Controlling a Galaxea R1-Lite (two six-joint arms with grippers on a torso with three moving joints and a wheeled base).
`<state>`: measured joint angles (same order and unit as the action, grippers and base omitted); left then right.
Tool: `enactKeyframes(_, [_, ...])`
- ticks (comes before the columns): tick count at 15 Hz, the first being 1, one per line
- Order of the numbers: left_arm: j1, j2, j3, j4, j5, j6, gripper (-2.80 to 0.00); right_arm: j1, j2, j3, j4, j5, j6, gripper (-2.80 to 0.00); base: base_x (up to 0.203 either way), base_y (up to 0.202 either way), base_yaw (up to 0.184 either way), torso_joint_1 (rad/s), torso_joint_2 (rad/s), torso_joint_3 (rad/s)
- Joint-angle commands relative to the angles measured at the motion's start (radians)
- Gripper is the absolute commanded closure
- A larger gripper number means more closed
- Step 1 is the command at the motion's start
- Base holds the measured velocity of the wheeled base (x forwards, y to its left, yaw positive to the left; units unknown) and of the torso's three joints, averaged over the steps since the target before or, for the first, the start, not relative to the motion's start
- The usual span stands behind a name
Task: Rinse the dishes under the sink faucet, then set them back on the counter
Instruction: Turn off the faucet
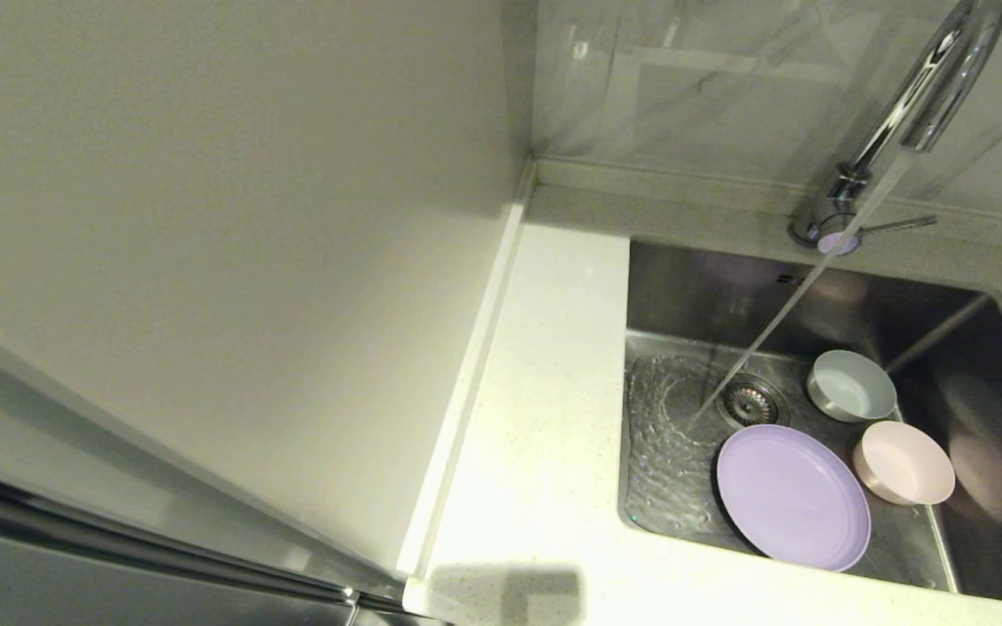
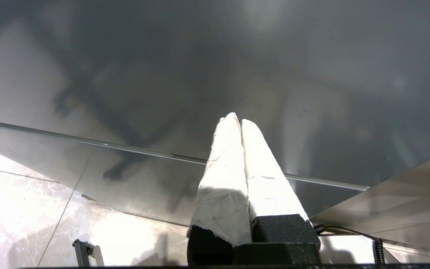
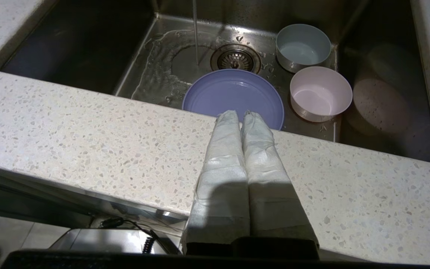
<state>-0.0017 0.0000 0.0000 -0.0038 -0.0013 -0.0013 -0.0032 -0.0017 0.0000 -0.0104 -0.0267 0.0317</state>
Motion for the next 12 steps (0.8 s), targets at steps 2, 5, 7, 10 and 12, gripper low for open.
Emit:
enactKeyframes(2, [0.0,-0.001,0.003,-0.001,0.001,0.0,0.0,0.0,0.002,0.0,0.0,0.002,-0.013,0.0,0.0,0.0,0.0,0.0,0.0,0.0])
enactKeyframes(5, [0.0,0.0,0.003,-0.001,0.0,0.0,0.0,0.0,0.002,0.0,0.004,0.007,-0.046,0.0,0.0,0.0,0.0,0.0,0.0,0.0])
enactKeyframes(7, [0.0,0.0,0.003,-0.001,0.001,0.0,0.0,0.0,0.002,0.0,0.008,0.018,-0.083,0.0,0.0,0.0,0.0,0.0,0.0,0.0])
enactKeyframes(10, [0.0,0.0,0.003,-0.001,0.001,0.0,0.0,0.0,0.001,-0.013,-0.001,0.018,-0.087,0.0,0.0,0.0,0.0,0.0,0.0,0.0])
enactKeyframes(12, [0.0,0.0,0.002,-0.001,0.0,0.0,0.0,0.0,0.015,-0.105,0.019,0.014,-0.083,0.0,0.0,0.0,0.0,0.0,0.0,0.0])
